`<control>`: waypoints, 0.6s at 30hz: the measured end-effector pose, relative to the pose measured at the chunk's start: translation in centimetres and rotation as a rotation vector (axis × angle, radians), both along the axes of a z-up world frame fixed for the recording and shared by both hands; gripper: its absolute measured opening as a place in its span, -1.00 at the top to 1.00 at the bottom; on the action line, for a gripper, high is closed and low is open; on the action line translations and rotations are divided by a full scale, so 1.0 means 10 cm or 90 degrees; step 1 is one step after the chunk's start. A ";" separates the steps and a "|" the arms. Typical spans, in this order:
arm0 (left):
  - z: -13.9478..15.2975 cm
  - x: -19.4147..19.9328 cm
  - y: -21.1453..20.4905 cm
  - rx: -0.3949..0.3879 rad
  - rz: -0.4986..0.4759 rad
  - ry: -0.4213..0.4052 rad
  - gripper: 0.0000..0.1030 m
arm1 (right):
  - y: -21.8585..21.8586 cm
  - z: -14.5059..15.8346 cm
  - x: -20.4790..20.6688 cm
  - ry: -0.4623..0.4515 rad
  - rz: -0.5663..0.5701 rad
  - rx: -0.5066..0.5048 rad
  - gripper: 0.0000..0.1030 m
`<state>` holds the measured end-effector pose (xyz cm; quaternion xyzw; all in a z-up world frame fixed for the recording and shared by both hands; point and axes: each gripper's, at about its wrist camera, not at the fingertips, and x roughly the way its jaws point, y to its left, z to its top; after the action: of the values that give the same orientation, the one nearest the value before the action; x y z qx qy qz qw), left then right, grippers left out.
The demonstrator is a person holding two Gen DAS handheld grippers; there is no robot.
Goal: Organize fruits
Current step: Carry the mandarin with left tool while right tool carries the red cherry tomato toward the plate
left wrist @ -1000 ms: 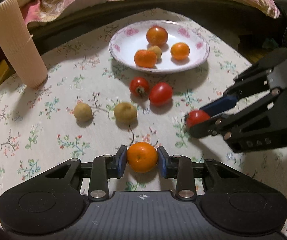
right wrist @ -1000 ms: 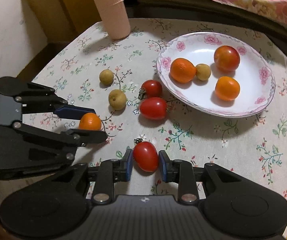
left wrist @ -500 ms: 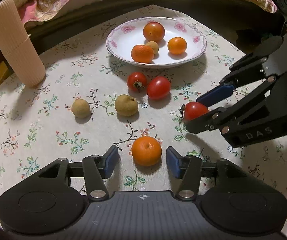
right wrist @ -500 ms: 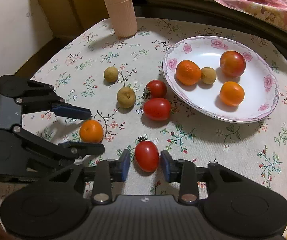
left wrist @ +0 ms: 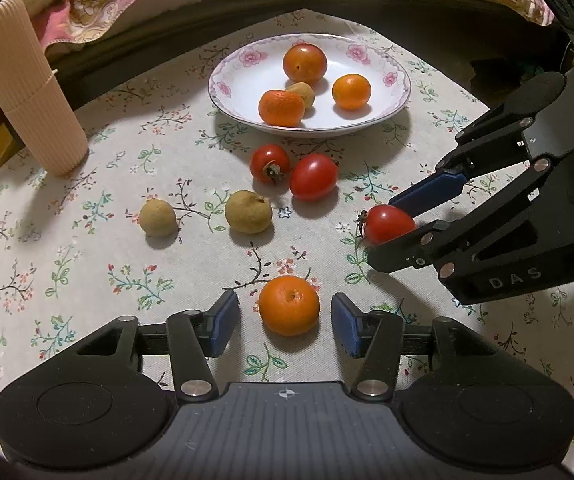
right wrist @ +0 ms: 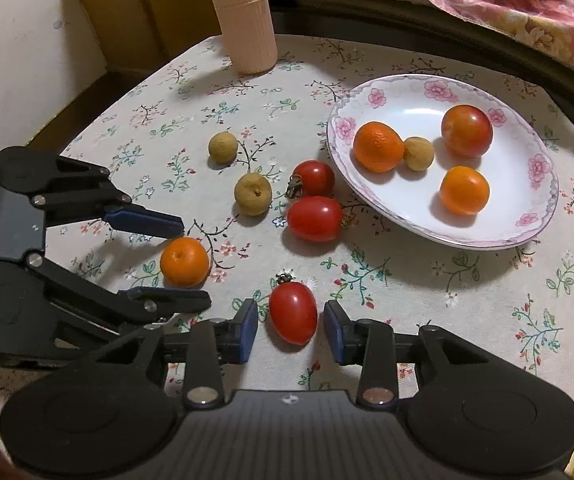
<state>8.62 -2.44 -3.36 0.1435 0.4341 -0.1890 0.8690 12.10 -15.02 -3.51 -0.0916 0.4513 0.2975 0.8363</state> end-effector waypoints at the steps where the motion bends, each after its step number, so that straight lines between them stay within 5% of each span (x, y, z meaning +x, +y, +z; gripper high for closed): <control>1: 0.01 0.00 0.00 0.000 0.000 0.001 -0.14 | 0.00 0.00 0.00 -0.001 0.002 -0.002 0.27; 8: 0.02 0.01 -0.03 -0.003 -0.004 0.008 0.19 | 0.01 0.01 0.00 0.003 0.002 -0.008 0.42; 18: 0.06 0.03 -0.03 -0.009 0.000 0.001 0.23 | 0.01 0.03 0.01 0.009 0.000 -0.002 0.45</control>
<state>8.94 -2.76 -2.73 0.1371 0.4336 -0.1925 0.8696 12.16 -14.92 -3.18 -0.0909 0.4578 0.2971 0.8330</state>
